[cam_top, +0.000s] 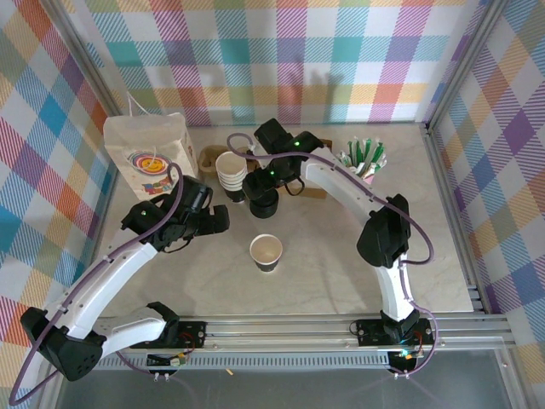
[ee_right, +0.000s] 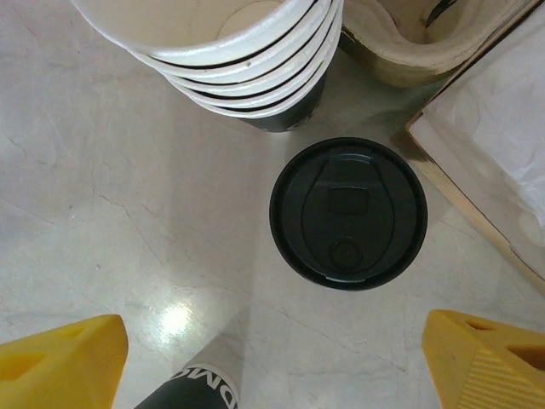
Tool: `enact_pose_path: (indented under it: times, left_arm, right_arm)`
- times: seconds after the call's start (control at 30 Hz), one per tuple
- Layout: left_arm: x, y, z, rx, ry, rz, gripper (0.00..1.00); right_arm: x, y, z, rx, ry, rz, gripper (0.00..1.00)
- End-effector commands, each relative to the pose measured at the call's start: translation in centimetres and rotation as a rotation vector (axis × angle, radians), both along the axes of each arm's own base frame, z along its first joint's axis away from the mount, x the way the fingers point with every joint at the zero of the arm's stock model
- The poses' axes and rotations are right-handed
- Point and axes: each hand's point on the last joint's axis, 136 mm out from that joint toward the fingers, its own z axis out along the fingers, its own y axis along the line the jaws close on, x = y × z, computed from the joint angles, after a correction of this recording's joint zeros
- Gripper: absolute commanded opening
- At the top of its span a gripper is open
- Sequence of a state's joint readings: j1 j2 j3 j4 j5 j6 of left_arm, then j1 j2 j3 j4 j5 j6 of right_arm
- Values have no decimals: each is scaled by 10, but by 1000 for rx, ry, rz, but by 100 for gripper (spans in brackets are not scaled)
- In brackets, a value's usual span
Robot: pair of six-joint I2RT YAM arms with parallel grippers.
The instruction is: Pack the takeout coffee
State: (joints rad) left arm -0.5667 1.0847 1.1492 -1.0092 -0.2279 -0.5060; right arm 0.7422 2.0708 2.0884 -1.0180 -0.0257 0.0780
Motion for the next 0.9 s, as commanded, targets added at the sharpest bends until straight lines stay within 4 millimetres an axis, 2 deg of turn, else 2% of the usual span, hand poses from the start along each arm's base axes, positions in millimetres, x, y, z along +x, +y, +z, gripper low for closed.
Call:
enact_pose_path:
  times: [0.0,0.03,0.17,0.47,0.63,0.73,0.87]
  left_arm:
    - [-4,-4,-8,-13,17,-53,100]
    - [-5,-4,-11,-12,23,-59,100]
    - [-10,-2,-22,1,53,-65,100]
    - [-16,3,-23,15,77,-55,100]
    - [-15,6,-23,-1,67,-9,100]
    - [-13,3,-22,-10,67,-10,100]
    - [-12,10,-20,24,61,8,100]
  right_arm:
    - [5,3,-14,-29,-4,13,97]
    - [6,2,-15,-33,-5,10,100]
    - [9,0,-20,-50,-8,-5,99]
    - [10,-9,-34,-82,-5,-45,100]
    - [13,-9,-42,-86,-4,-21,88]
    - [14,-10,-48,-82,18,-40,88]
    - [12,-6,-58,-67,43,-32,89]
